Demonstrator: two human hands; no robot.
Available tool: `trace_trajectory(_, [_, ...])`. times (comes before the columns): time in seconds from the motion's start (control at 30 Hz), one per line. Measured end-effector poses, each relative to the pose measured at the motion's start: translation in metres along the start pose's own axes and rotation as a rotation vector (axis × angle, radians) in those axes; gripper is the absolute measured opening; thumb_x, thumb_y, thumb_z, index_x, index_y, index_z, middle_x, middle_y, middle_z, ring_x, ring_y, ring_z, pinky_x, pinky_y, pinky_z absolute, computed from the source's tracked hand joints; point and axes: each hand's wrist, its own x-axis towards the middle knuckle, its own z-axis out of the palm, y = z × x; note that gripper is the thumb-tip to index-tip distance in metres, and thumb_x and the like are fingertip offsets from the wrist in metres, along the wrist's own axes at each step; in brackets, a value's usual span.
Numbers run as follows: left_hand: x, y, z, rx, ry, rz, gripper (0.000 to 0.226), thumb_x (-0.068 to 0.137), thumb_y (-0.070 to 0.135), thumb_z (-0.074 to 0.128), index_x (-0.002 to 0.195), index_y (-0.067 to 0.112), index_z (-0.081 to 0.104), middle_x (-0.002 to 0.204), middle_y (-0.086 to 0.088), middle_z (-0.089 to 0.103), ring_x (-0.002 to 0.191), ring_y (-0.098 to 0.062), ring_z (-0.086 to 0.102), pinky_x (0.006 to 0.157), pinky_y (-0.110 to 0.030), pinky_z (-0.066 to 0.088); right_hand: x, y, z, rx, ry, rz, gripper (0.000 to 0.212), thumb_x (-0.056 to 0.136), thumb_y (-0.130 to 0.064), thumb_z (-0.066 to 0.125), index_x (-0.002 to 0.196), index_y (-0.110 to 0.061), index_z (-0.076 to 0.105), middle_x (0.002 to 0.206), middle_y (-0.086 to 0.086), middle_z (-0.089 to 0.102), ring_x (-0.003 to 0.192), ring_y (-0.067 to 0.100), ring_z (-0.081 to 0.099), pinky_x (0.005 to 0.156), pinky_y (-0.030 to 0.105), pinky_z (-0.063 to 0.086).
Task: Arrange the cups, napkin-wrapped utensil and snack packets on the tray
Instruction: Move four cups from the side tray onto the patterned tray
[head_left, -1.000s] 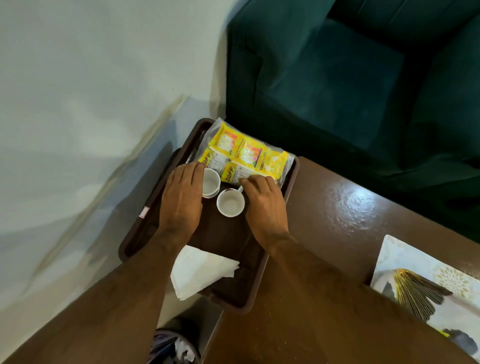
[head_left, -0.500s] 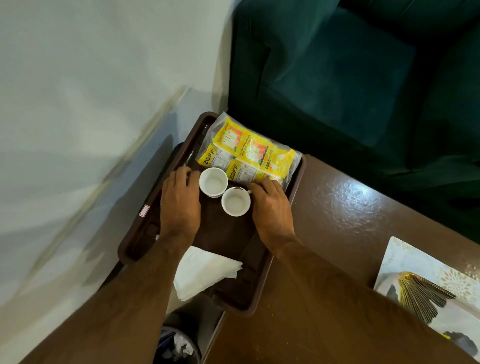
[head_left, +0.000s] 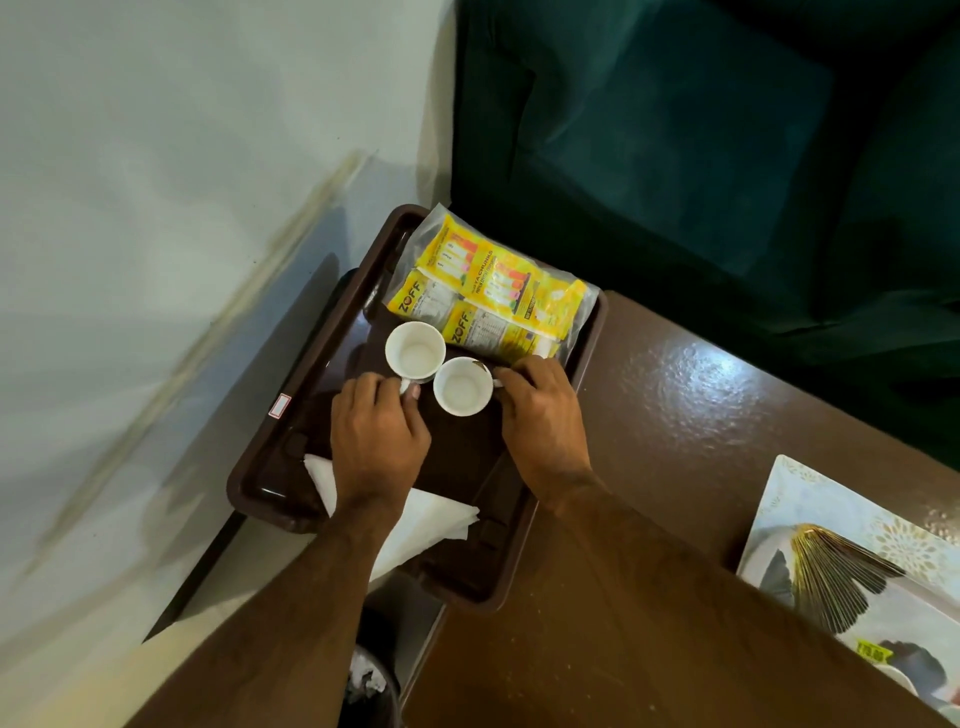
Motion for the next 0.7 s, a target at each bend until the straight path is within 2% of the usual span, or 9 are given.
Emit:
trace_trajectory(0.17, [-0.004, 0.007, 0.003, -0.062, 0.009, -0.021, 0.026, 0.101, 0.022, 0.058, 0.085, 0.003, 0.067, 0.085, -0.012, 0.064, 0.081, -0.026, 0.061, 0.074, -0.040, 0.051, -0.007, 0.004, 0.000, 0.002, -0.002, -0.052, 0.014, 0.085, -0.003, 0.076, 0.099, -0.001, 0.077, 0.091, 0.014, 0.066, 0.088, 0.033, 0.060, 0.076, 0.045, 0.056])
trace_trajectory(0.3, [-0.004, 0.011, 0.003, -0.048, 0.032, -0.037, 0.030, 0.100, 0.018, 0.058, 0.076, 0.001, 0.065, 0.076, -0.015, 0.062, 0.073, -0.030, 0.058, 0.068, -0.044, 0.049, -0.011, 0.002, 0.000, 0.024, 0.002, -0.025, 0.009, 0.084, -0.008, 0.074, 0.090, -0.002, 0.078, 0.085, 0.011, 0.065, 0.085, 0.030, 0.059, 0.071, 0.041, 0.055])
trace_trajectory(0.53, [-0.017, 0.010, 0.005, -0.029, 0.060, -0.027, 0.024, 0.102, 0.014, 0.058, 0.091, -0.001, 0.072, 0.082, -0.016, 0.063, 0.079, -0.033, 0.059, 0.074, -0.046, 0.049, -0.019, -0.005, 0.000, 0.110, 0.008, 0.077, 0.005, 0.078, -0.007, 0.080, 0.081, -0.003, 0.078, 0.075, 0.010, 0.062, 0.074, 0.028, 0.060, 0.061, 0.034, 0.050])
trace_trajectory(0.7, [-0.026, 0.012, 0.001, -0.051, 0.067, -0.019, 0.020, 0.102, 0.012, 0.059, 0.099, -0.003, 0.072, 0.091, -0.018, 0.066, 0.087, -0.034, 0.061, 0.078, -0.048, 0.054, -0.029, -0.007, -0.003, 0.172, 0.047, 0.119, 0.003, 0.078, -0.006, 0.079, 0.079, -0.003, 0.077, 0.075, 0.009, 0.063, 0.072, 0.025, 0.060, 0.060, 0.039, 0.054])
